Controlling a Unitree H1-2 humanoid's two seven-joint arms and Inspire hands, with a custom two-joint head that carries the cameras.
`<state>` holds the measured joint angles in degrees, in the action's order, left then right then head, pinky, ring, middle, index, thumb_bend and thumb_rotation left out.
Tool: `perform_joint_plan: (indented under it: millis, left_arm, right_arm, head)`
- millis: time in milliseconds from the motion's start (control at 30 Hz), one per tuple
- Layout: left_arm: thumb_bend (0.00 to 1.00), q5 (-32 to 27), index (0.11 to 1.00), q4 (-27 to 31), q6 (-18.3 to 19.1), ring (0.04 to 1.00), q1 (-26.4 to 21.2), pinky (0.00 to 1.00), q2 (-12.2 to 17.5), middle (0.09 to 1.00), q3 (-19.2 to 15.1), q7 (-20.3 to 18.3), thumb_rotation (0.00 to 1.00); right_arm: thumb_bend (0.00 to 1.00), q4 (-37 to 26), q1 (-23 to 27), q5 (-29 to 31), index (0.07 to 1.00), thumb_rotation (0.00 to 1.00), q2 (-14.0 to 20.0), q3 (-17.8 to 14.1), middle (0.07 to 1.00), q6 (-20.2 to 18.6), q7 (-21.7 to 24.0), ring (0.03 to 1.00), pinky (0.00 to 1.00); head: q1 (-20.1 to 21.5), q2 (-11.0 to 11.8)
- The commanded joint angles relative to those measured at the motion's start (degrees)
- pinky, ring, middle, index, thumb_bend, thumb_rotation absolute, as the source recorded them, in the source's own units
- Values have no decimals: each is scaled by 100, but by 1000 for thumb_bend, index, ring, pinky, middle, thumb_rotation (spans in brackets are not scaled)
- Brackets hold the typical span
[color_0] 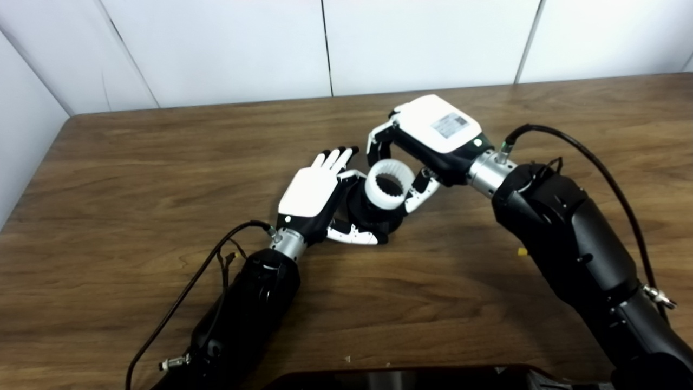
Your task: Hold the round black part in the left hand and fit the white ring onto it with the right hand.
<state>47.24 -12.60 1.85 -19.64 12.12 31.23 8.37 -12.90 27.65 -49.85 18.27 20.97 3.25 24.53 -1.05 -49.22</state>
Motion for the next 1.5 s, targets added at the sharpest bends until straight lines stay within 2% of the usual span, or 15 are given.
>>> perform_joint_plan:
  millis: [0, 400, 867, 1133, 1467]
  left_arm:
    - [1000, 330, 662, -236, 159, 1000, 83, 1000, -19, 1000, 226, -339, 441]
    - [1000, 369, 662, -202, 188, 1000, 99, 1000, -18, 1000, 241, -329, 456]
    - [1000, 383, 661, -174, 202, 1000, 116, 1000, -1, 1000, 270, -305, 459]
    - [1000, 365, 660, -137, 207, 1000, 120, 1000, 12, 1000, 279, -311, 454]
    - [1000, 389, 661, -160, 216, 1000, 102, 1000, 20, 1000, 298, -298, 465]
  right_arm:
    - [526, -8, 296, -18, 523, 8, -39, -11, 462, 101, -99, 654, 813]
    - [526, 365, 312, -63, 523, 8, -132, 125, 462, 238, -338, 644, 786]
    - [526, 675, 381, -245, 524, 9, -188, 301, 464, 67, -317, 659, 809]
    - [526, 883, 347, -307, 526, 9, -228, 366, 461, 113, -495, 653, 801]
    - [525, 923, 332, -253, 527, 9, -199, 433, 464, 92, -460, 664, 797]
  head:
    - [-6, -13]
    - [-31, -35]
    - [-71, -64]
    - [-84, -94]
    - [-100, -106]
